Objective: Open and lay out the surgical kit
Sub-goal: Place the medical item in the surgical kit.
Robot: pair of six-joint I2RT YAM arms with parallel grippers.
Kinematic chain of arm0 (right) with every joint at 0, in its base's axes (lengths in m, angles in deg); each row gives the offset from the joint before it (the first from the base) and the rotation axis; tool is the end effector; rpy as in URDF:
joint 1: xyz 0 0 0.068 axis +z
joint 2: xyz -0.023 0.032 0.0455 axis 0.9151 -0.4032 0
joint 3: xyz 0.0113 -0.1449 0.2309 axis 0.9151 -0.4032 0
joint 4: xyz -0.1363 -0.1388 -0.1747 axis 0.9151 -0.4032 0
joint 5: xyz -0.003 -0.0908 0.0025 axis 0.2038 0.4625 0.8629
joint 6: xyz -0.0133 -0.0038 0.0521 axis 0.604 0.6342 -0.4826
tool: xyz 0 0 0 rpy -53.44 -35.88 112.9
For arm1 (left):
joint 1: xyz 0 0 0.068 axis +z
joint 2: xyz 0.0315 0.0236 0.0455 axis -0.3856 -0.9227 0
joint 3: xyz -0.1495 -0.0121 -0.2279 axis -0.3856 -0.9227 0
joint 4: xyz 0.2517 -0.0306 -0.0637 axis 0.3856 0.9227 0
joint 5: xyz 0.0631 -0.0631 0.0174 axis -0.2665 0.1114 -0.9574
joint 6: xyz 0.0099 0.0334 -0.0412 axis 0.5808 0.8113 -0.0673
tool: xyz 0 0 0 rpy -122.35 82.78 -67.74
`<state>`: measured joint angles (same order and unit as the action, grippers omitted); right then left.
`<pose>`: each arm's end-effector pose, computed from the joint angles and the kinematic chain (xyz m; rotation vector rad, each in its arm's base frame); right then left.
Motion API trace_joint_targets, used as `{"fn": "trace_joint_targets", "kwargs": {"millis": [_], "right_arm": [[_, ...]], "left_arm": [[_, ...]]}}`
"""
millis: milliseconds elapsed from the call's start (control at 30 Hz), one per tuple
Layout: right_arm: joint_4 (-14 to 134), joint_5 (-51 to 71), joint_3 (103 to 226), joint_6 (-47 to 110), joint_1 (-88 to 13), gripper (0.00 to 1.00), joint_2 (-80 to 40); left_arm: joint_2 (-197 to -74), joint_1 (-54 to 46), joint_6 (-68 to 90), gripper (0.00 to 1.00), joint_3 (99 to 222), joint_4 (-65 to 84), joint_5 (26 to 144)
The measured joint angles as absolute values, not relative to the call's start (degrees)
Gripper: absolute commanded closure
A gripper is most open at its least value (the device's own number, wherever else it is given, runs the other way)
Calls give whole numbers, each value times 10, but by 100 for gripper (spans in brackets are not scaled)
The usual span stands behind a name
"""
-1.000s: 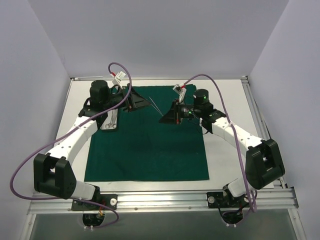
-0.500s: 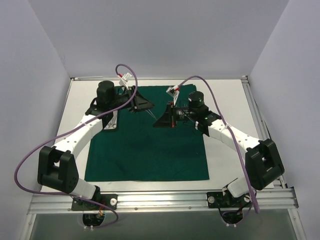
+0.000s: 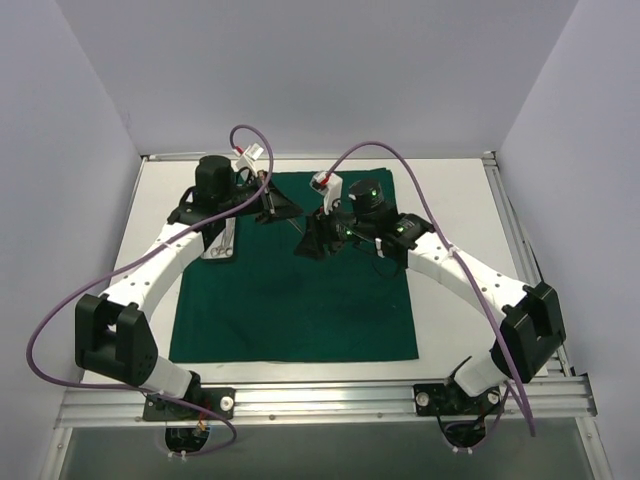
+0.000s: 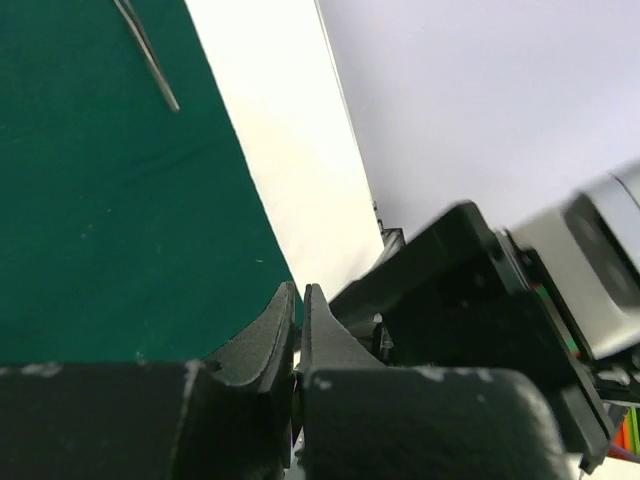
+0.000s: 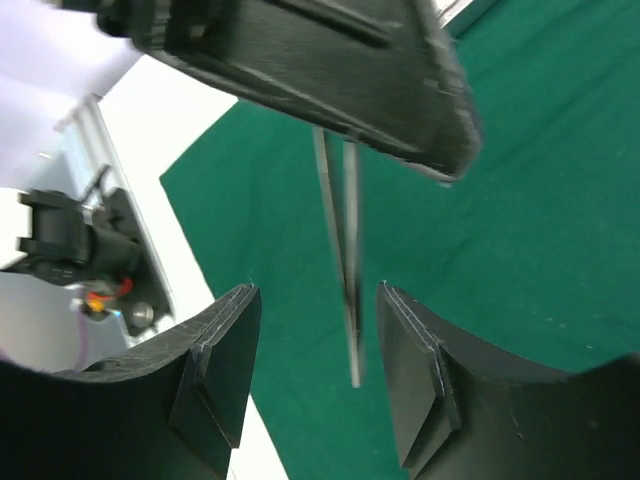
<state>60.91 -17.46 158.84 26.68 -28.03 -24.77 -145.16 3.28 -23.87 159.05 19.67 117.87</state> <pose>0.2641 0.2337 0.3402 -0.8793 1.7419 1.1460 0.3170 -0.1365 0.3347 0.0251 2.1551 -1.4191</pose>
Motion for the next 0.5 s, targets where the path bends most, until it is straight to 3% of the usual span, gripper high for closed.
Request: {"fn": "trace_joint_targets", "kwargs": {"millis": [100,200,500], "right_arm": [[582,-135,1605,290,-259,52,-248],[560,-105,1618,306,-254,61,-249],[543,-65,1644,328,-242,100,-274]], "left_arm": [[-1452,32,-233,98,1596,219,1170],[-1455,28,-226,98,1600,237,1165],[-1463,23,-209,97,1612,265,1149]]}}
